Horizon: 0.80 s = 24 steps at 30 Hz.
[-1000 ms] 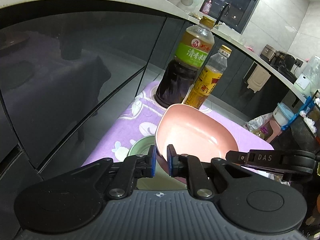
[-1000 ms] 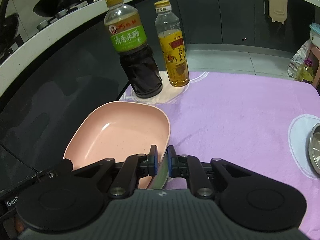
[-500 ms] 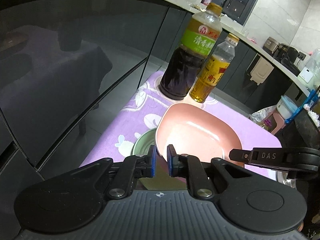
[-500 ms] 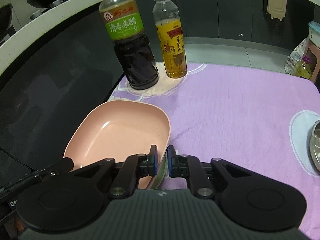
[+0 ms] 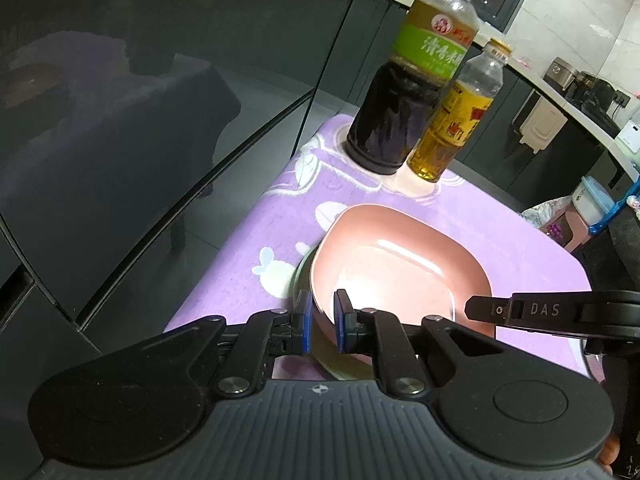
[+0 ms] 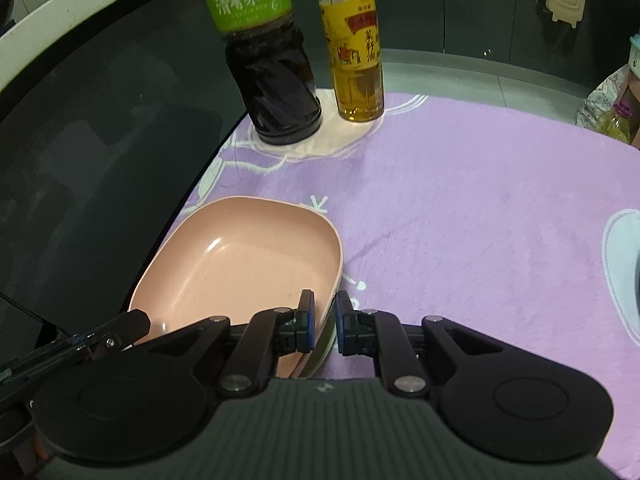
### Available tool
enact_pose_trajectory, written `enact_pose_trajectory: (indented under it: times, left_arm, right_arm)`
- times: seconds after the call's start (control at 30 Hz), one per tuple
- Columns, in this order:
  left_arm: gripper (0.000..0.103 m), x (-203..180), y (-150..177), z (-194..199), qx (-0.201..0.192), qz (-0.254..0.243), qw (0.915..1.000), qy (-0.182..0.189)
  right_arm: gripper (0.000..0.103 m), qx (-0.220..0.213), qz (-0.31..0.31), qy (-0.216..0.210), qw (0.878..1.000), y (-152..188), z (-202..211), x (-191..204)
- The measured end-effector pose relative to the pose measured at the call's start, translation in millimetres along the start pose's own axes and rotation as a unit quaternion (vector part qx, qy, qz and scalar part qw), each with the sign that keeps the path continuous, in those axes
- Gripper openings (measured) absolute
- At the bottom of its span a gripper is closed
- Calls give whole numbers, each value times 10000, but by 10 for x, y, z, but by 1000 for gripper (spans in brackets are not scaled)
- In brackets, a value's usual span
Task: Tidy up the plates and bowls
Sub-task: 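Lower the pink dish onto the green plate with both grippers, then open both grippers and withdraw from the pink dish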
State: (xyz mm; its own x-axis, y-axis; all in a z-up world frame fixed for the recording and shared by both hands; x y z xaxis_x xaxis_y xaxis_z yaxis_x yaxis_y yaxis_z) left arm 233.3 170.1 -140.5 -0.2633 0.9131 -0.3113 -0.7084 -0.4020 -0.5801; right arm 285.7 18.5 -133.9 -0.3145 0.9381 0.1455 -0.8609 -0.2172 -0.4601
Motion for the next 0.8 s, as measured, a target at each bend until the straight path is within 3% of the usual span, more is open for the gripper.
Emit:
enact_pose_trajectory:
  times: [0.43,0.57,0.8]
  left_arm:
    - [11,78,33,-101,242,76,9997,25]
    - [21,83,56,-103,417,131,9990,79]
    - [24,129,7,-11,230,181,9995,-113]
  right_arm:
    - [14,205,40,-5,9998,30,-154,29]
    - [14,254,-28,-45,9997,43,-146,9]
    - [17,241,-189,-177,9994,30,-84,-47]
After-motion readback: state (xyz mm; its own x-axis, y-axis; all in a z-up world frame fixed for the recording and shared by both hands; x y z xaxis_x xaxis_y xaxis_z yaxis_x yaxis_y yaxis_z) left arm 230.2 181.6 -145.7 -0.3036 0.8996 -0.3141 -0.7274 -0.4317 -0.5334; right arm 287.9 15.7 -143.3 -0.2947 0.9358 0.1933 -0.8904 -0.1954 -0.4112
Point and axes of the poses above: each gripper's, at about its wrist camera, not at the fingertips, and z roughly against the way its jaws point, x to its left, y to its underside, the point moved 9 cm from there along -z, roughly the way its jaws point, and after that the axes turned 5 degrees about x, right-handed, at the moved point
